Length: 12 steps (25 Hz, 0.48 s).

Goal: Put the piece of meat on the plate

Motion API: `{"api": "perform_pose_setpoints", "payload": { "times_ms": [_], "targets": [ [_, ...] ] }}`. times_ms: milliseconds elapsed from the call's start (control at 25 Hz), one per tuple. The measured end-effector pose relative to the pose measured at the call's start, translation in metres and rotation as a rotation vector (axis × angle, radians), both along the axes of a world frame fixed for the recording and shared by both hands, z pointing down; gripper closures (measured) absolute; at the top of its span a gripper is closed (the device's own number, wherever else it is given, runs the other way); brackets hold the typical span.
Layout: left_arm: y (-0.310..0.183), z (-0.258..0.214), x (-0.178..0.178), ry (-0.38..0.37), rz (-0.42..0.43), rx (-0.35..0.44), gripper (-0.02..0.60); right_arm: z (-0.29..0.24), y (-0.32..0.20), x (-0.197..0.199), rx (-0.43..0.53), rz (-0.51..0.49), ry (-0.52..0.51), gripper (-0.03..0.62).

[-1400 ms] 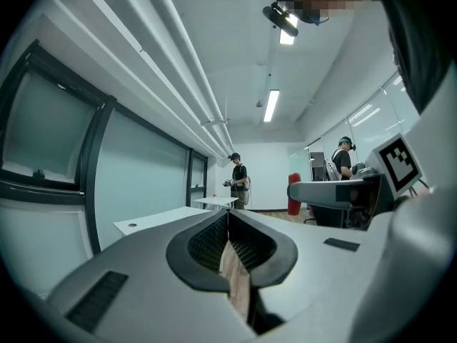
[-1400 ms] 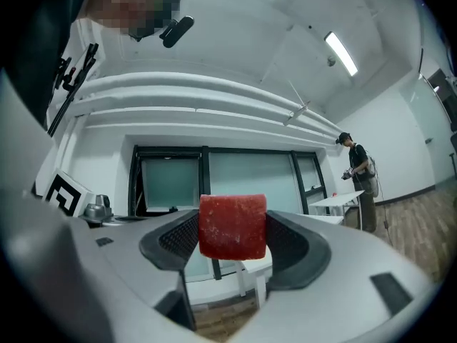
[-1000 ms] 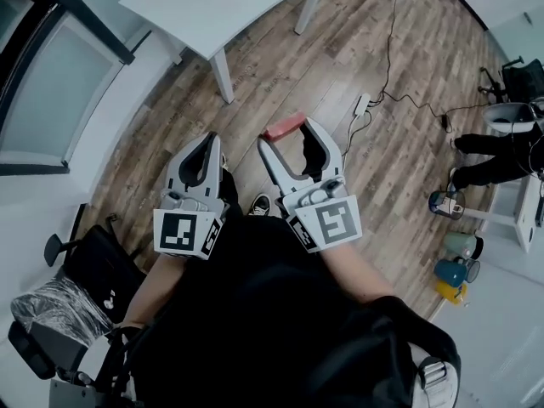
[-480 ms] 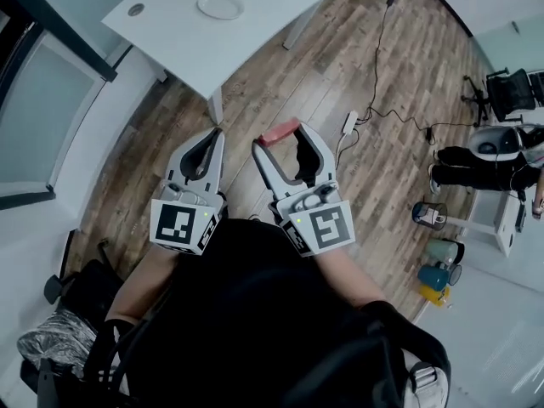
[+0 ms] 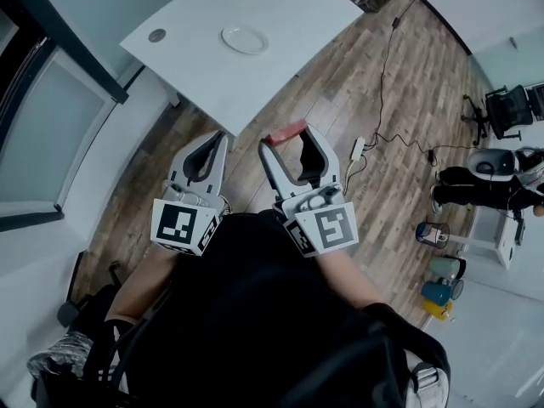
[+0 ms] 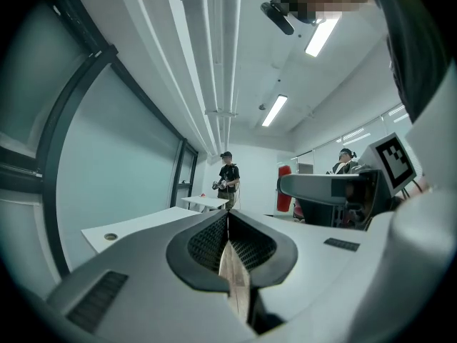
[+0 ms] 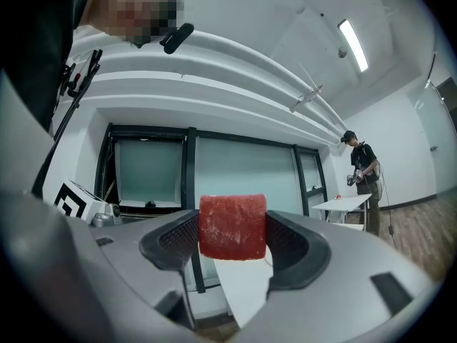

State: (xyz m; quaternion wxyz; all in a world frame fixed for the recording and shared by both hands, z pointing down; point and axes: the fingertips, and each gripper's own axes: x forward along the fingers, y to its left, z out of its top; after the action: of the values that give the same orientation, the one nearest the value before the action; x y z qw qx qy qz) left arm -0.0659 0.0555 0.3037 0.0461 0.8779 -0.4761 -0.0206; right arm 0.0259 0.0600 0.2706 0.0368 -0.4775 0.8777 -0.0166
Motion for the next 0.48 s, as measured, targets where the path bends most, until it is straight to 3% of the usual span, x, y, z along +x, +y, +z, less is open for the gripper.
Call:
{"api": "perform_pose_setpoints", "payload": {
  "times_ms": [200, 480],
  "targets": [
    [-0.011, 0.005, -0.018, 0.008, 0.002, -0.012, 0.578, -0.004, -0.012, -0.01, 0.006, 0.008, -0.012, 0.303],
    [-0.021, 0.006, -0.015, 0.008, 0.04, -0.028, 0.577, -0.004, -0.025, -0.01, -0.026, 0.011, -0.034, 0.303]
  ]
}}
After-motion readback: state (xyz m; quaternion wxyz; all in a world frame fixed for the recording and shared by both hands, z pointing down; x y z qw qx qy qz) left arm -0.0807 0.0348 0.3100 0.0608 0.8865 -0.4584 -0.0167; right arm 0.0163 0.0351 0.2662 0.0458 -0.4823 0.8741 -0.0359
